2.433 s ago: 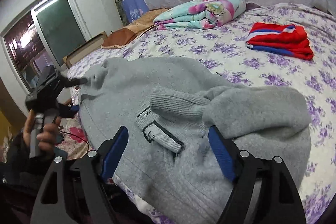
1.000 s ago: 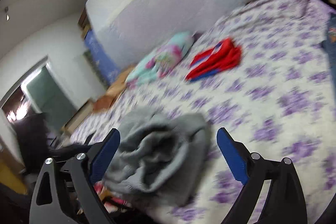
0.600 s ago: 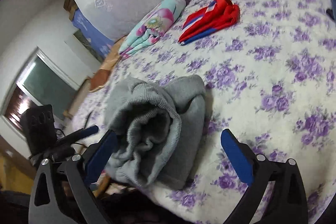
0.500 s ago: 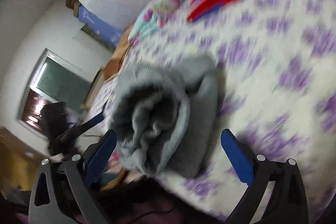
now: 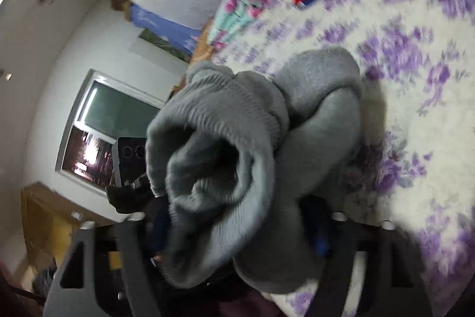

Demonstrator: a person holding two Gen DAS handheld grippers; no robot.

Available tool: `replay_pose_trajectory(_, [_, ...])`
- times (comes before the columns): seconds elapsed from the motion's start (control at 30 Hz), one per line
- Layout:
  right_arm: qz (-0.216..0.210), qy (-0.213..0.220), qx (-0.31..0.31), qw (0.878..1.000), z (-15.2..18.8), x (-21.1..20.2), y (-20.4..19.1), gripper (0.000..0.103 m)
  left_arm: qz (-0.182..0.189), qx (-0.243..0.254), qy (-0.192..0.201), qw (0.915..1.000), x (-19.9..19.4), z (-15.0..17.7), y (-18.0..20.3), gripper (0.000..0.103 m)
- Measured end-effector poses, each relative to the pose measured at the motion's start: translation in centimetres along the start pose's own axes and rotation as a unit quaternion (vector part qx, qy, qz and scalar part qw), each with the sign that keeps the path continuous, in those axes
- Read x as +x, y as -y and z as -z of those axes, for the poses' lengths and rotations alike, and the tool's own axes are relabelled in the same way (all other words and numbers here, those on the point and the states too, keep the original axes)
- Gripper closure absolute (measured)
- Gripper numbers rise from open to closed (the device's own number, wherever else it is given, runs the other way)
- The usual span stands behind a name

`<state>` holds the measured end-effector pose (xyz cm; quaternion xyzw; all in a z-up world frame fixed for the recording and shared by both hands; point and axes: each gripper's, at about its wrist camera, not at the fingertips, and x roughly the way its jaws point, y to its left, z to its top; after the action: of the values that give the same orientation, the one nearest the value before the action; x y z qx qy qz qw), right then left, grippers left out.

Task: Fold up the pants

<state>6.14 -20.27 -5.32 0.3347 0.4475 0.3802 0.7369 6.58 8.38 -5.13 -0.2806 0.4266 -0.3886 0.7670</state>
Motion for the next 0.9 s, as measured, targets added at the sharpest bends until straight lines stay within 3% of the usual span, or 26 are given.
replay_pose_trajectory(0.1, [-0.029,0.022,-0.008,0.999,0.4,-2.3,-1.0,0.039,0.025,0.027,0.012,0.9993,-1.0,-0.5,3.1,0.012])
replay_pose_trajectory(0.2, [-0.041,0.037,-0.003,0.998,-1.5,-4.2,-1.4,0.039,0.023,0.054,0.019,0.9981,-0.7,-2.5,5.9,0.012])
replay_pose_trajectory(0.37, [0.027,0.073,-0.065,0.995,-10.1,-6.5,-4.1,0.039,0.001,0.086,0.02,0.9961,3.7,-12.1,7.8,0.012])
replay_pose_trajectory(0.5, [0.086,0.118,-0.117,0.982,-20.2,-7.2,-5.5,0.035,-0.007,0.105,0.056,0.9929,7.5,-21.7,8.3,0.011])
replay_pose_trajectory(0.57, [0.119,0.15,-0.133,0.972,-24.8,-7.1,-4.7,0.022,-0.001,0.091,0.066,0.9937,10.4,-26.7,7.0,0.011])
replay_pose_trajectory(0.6, [0.147,0.166,-0.138,0.965,-27.4,-6.4,-3.6,0.02,-0.004,0.087,0.067,0.994,11.6,-28.0,6.3,0.011])
replay_pose_trajectory(0.67, [0.201,0.193,-0.122,0.953,-31.3,-4.4,-0.1,0.003,-0.029,0.073,0.062,0.995,15.7,-31.0,3.3,0.011])
replay_pose_trajectory(0.7, [0.229,0.199,-0.11,0.946,-32.5,-3.1,1.7,0.003,-0.044,0.058,0.055,0.9958,17.7,-32.1,1.5,0.011])
replay_pose_trajectory(0.77, [0.294,0.188,-0.075,0.934,-34.4,0.0,7.0,0.003,-0.108,0.015,0.019,0.9939,22.6,-33.5,-3.6,0.011])
replay_pose_trajectory(0.8, [0.332,0.163,-0.041,0.928,-34.9,1.7,10.4,0.003,-0.152,-0.003,0.003,0.9884,24.2,-33.7,-5.9,0.01])
replay_pose_trajectory(0.87, [0.258,0.182,-0.009,0.949,-34.5,1.5,13.2,0.003,-0.116,-0.034,0.012,0.9926,24.1,-33.9,-8.3,0.009])
replay_pose_trajectory(0.9, [0.259,0.184,-0.011,0.948,-34.5,1.3,12.7,0.003,-0.112,-0.031,0.018,0.9931,23.5,-34.0,-8.0,0.01])
